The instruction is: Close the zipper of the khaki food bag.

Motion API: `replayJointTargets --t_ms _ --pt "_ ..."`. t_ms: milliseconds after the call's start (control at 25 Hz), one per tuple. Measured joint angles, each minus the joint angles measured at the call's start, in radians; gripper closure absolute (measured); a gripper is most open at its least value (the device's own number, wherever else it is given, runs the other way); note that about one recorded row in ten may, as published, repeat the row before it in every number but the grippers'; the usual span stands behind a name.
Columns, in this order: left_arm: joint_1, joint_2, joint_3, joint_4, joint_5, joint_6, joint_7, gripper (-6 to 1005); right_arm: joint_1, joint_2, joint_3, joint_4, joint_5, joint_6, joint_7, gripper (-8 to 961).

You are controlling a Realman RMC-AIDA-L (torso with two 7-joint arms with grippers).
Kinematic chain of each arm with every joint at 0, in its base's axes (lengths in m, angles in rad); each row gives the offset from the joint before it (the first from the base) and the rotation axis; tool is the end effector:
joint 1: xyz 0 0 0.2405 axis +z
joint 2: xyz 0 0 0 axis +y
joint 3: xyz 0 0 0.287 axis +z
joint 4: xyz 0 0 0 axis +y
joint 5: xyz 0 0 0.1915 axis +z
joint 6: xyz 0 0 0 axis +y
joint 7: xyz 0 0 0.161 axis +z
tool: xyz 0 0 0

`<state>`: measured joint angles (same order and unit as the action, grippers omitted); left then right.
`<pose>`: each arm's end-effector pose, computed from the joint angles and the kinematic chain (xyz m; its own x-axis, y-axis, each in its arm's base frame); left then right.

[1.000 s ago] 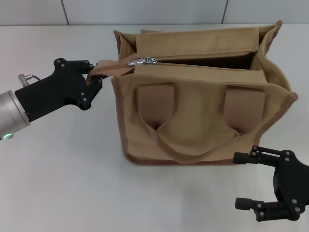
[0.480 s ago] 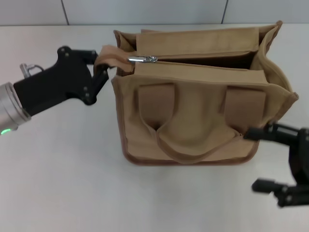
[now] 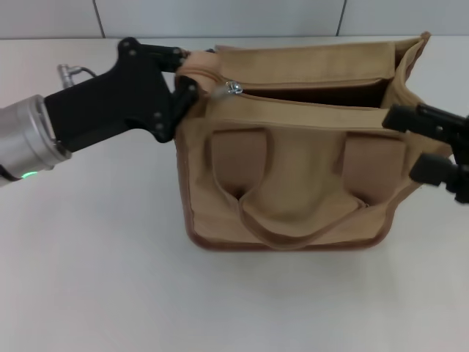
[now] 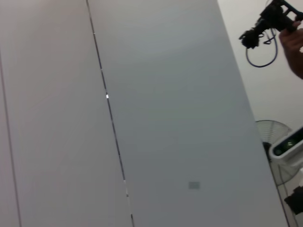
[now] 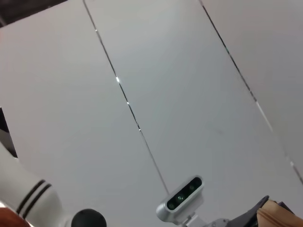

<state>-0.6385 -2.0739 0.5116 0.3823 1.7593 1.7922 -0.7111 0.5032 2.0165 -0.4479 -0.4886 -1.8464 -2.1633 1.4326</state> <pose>-0.2035 0.3375 -0.0156 0.6138 -0.2880 0.7351 0.0682 -0.9083 -0.4128 0.2364 0.2701 0.0332 0.4520 -0.3510 -0.8201 -0.2880 -0.9275 0.2383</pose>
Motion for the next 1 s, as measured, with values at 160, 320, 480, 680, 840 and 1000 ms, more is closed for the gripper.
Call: replayJointTargets --t_ms 160,320,480,680,840,1000 --pt "-0.016 -0.003 0.012 -0.004 -0.001 0.010 0.000 991 0.035 -0.011 -0.001 -0.004 0.001 0.015 0.118 119" --pt "-0.021 -0.005 0.012 -0.005 -0.001 0.024 0.000 990 0.069 -0.015 -0.006 -0.032 -0.002 0.043 0.238 122" --pt "-0.012 -0.005 0.007 -0.005 -0.003 0.025 0.000 988 0.113 -0.016 -0.007 -0.086 -0.004 0.075 0.402 137" --pt "-0.007 -0.004 0.004 -0.013 -0.010 0.022 0.001 985 0.159 -0.016 -0.050 -0.124 -0.005 0.084 0.500 156" --pt "-0.006 -0.004 0.004 -0.018 -0.023 0.019 0.001 983 0.183 -0.020 -0.108 -0.139 -0.007 0.122 0.570 171" --pt "0.000 -0.003 0.004 -0.018 -0.034 0.022 0.001 981 0.206 -0.024 -0.136 -0.137 -0.007 0.190 0.683 187"
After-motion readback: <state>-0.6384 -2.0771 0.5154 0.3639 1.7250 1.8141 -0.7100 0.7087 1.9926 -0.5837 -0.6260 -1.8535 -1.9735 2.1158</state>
